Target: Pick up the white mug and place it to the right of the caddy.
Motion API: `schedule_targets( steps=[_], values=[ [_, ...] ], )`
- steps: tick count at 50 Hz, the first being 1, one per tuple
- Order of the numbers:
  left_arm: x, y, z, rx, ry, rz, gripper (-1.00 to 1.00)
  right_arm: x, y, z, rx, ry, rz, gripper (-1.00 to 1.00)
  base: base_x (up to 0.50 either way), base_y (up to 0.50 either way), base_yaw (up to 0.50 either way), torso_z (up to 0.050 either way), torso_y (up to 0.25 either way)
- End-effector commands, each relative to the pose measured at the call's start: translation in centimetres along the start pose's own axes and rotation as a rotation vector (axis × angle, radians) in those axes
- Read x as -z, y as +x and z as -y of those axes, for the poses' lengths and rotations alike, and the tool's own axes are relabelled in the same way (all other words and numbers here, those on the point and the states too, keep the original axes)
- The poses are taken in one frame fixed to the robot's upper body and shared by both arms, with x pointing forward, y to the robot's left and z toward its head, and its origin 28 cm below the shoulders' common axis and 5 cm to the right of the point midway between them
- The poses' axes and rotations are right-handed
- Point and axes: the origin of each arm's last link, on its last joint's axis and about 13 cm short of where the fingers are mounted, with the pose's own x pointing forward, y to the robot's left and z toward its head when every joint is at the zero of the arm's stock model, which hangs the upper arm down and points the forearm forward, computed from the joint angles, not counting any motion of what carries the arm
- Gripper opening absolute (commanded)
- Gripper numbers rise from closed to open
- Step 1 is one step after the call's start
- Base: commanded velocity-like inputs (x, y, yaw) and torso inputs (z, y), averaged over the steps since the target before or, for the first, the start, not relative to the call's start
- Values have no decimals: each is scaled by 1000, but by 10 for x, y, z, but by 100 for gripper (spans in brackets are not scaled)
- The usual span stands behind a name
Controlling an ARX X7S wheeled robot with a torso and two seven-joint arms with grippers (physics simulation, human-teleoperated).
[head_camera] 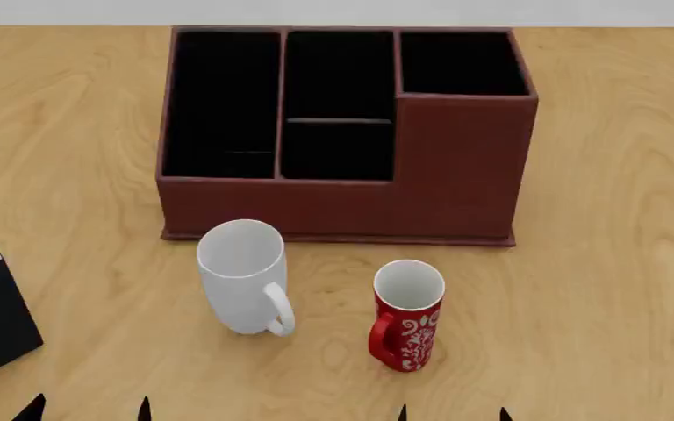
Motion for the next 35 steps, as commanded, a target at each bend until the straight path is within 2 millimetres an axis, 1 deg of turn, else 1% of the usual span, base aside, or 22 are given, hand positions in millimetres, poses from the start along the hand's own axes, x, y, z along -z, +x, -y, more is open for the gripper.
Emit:
schedule_targets(
  steps=[1,3,15,17,19,20,21,22,24,25,27,30,32,35],
  values=[
    [0,0,0,0,0,0,100,0,0,0,0,-9,0,100,0,0,0,0,0],
    [-1,0,-1,-9,-9,7,100,-1,0,-1,-9,-28,-1,100,0,0,0,0,0],
    [1,-2,0,-17,-12,15,100,-1,-3,0,-18,4,-22,100,0,0,0,0,0],
    [-6,-2,1,-13,-5,25,100,-6,-1,1,-22,-8,7,100,0,0,0,0,0],
    [-10,0,1,-5,-43,23,100,-12,3,2,-12,-8,40,100,0,0,0,0,0],
    [-20,2,0,-2,-38,42,100,-22,6,3,-10,-10,71,100,0,0,0,0,0],
    [-25,4,-1,4,-32,57,100,-27,8,4,-8,-17,87,100,0,0,0,0,0],
    [-35,7,-2,11,-29,84,100,-36,10,5,-12,-24,116,100,0,0,0,0,0],
    [-59,13,-4,33,-6,146,100,-56,17,7,-26,-21,168,100,0,0,0,0,0],
    [-66,15,-5,35,-5,163,100,-64,19,9,-28,-29,187,100,0,0,0,0,0],
    [-94,18,-6,42,19,222,100,-88,21,11,-41,-20,239,100,0,0,0,0,0],
    [-130,22,-9,44,45,306,100,-119,23,14,-67,-17,306,100,0,0,0,0,0],
    [-146,22,-8,53,63,343,100,-133,22,15,-77,-4,330,100,0,0,0,0,0],
    [-174,20,-9,54,74,414,100,-158,19,19,-88,-6,381,100,0,0,0,0,0]
  ],
)
